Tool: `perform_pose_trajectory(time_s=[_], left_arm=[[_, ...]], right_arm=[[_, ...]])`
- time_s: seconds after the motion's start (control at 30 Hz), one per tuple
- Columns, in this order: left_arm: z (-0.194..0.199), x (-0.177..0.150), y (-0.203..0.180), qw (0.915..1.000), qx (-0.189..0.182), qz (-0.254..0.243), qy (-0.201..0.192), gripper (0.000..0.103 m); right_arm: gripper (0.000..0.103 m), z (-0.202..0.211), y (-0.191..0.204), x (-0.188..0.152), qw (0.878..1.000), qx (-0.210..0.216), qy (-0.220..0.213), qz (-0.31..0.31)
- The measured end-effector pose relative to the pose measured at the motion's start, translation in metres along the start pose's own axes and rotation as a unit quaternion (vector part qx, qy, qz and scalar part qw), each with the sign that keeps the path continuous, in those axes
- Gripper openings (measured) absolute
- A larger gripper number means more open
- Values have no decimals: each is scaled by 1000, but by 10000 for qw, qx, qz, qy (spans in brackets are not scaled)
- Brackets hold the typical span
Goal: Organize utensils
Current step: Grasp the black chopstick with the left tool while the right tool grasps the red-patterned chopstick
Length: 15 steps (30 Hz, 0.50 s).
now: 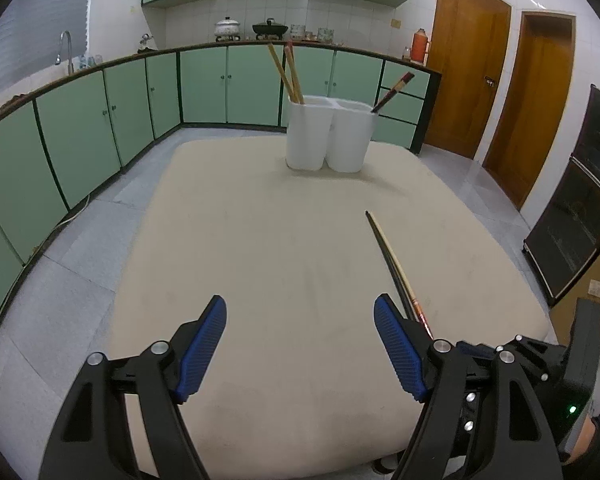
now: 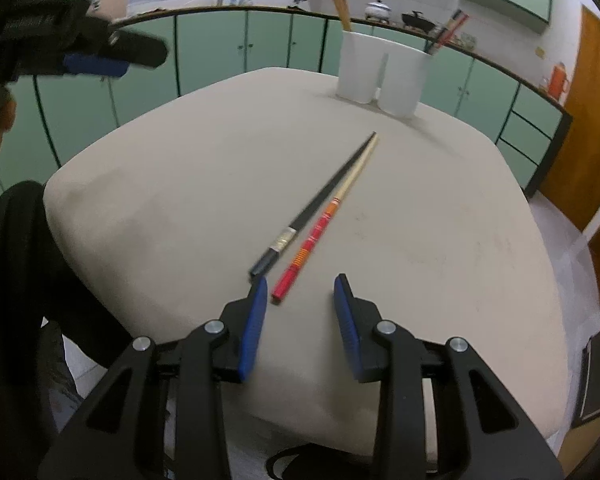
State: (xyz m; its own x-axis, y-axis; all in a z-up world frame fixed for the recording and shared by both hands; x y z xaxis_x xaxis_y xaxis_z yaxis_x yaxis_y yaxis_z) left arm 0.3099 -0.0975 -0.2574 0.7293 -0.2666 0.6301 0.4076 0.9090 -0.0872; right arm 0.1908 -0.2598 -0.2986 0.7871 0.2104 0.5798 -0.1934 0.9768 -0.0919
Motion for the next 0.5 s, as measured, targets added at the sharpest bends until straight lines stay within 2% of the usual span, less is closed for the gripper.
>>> perform_pose_trajectory(time_s=[0.03, 0.1, 0.13, 0.37, 0.5], left_arm=[[-2, 0, 0, 10000, -8, -4, 20, 75], [-5, -2, -2, 10000, -16, -16, 44, 75], [-7, -3, -3, 10000, -23, -17, 59, 75], [-15, -17, -20, 9996, -247, 34, -107, 74], [-31, -39, -51, 9987, -488, 3, -126, 74]], right_arm=[[30, 0, -3, 0, 10000, 10, 1, -70], [10, -1, -5, 1, 9999, -16, 4, -125], [8, -2, -6, 1, 9998, -82, -9, -179], [5, -1, -42, -4, 9954, -489, -66, -821], [5, 1, -67, -12, 9925, -545, -37, -1095]])
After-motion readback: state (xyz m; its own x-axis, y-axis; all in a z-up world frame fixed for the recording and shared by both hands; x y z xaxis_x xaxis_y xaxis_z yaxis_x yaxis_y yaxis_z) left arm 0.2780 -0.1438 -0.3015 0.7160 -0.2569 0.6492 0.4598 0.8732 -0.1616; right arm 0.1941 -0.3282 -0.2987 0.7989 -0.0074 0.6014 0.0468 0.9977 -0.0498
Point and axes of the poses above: each gripper's, at about its wrist camera, not at the fingertips, and z roughly against the way its jaws point, y to its left, x to its top, the point moved 3 cm from there along -z, roughly the way its jaws point, and after that the axes turned 7 degrees about y, right-handed, at the moved point
